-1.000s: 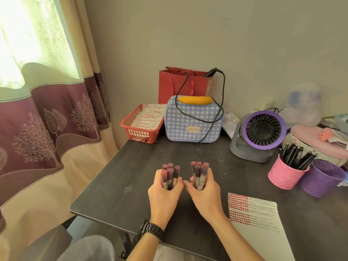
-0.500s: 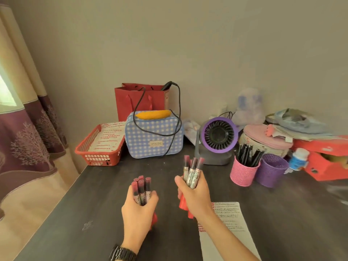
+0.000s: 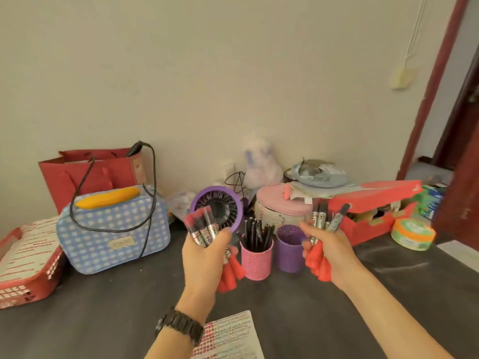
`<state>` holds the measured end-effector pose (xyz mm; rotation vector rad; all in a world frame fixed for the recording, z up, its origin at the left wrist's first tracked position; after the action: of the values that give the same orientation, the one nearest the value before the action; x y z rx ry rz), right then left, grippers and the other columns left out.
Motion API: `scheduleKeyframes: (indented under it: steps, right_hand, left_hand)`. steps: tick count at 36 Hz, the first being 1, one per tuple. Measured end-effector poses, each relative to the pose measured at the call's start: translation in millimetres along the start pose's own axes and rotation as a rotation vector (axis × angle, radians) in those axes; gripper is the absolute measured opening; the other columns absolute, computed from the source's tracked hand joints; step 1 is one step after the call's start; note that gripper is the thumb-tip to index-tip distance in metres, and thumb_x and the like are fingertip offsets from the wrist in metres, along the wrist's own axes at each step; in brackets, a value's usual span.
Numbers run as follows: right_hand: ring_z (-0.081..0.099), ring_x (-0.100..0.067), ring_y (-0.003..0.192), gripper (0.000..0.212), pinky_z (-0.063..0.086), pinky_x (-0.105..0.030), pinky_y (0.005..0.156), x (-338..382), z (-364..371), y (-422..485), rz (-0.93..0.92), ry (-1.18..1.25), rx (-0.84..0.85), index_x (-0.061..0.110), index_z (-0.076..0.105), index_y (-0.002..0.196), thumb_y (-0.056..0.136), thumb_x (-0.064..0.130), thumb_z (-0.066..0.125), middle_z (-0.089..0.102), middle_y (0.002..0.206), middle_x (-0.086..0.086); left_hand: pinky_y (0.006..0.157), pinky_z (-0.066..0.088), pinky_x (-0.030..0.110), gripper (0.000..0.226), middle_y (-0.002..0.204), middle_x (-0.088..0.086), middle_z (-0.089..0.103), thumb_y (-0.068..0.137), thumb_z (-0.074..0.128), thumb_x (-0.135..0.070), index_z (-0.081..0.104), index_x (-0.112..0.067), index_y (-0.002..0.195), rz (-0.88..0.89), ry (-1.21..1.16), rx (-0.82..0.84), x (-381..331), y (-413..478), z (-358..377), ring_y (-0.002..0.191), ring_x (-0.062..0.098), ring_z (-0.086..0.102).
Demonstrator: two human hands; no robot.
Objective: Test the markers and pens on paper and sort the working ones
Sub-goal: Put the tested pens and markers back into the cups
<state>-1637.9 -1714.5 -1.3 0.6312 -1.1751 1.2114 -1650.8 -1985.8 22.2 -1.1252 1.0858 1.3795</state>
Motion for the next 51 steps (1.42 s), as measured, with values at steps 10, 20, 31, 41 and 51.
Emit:
scheduleKeyframes:
  steps: [10,20,31,41,51]
  right_hand:
    - [0.060,-0.017,0.048,0.010,0.049,-0.029,0.044,23.8,-36.6,71.4,-0.106,0.369,-0.119,0.011,0.062,0.090,0.093,0.005,0.069,0.062,0.061,-0.007]
    - [0.070,-0.041,0.072,0.062,0.050,-0.032,0.050,3.3,-11.2,121.2,-0.265,-0.140,-0.178,0.008,0.056,0.132,0.080,0.022,0.086,0.073,0.086,-0.018]
    - [0.067,-0.005,0.095,0.028,0.055,-0.032,0.090,9.5,-12.0,122.4,-0.382,-0.442,-0.082,0.033,0.061,0.100,0.083,0.032,0.083,0.072,0.101,0.011]
    - [0.066,-0.005,0.096,0.018,0.054,-0.040,0.093,-0.7,-23.2,127.0,-0.359,-0.488,-0.035,0.028,0.066,0.100,0.106,0.029,0.049,0.071,0.097,0.011]
    - [0.067,-0.013,0.104,0.027,0.052,-0.047,0.099,-5.0,-26.2,123.8,-0.316,-0.331,-0.060,0.025,0.071,0.108,0.105,0.031,0.045,0.073,0.105,0.006]
  left_hand:
    - [0.038,0.034,0.020,0.015,0.054,0.018,0.063,0.088,0.064,-0.018,0.056,-0.005,0.085,-0.089,-0.203,0.069,0.0,50.5,142.6,0.030,0.021,0.049]
    - [0.038,0.037,0.022,0.022,0.069,0.025,0.067,0.089,0.067,-0.021,0.058,-0.004,0.099,0.012,-0.107,0.002,-5.2,79.4,134.6,0.037,0.027,0.055]
    - [0.061,0.048,0.044,0.033,0.089,0.037,0.065,0.089,0.073,-0.027,0.053,-0.019,0.113,0.117,-0.091,-0.065,11.4,76.5,171.2,0.069,0.053,0.066]
    - [0.071,0.052,0.030,0.030,0.087,-0.023,0.068,0.083,0.075,-0.031,0.052,-0.049,0.092,0.283,0.116,-0.190,25.6,81.3,179.2,0.078,0.000,0.065]
    - [0.059,0.040,0.008,0.030,0.078,-0.020,0.066,0.085,0.076,-0.029,0.048,-0.037,0.089,0.292,0.223,-0.220,43.3,82.3,186.9,0.073,-0.018,0.058]
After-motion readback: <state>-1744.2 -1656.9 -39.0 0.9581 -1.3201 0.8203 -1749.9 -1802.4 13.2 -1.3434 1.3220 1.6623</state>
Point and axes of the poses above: each hand's wrist, its own y-axis towards the middle knuckle, its own z-axis out of the palm, x = y × z, the point moved 9 cm from there along y, towards the middle knuckle
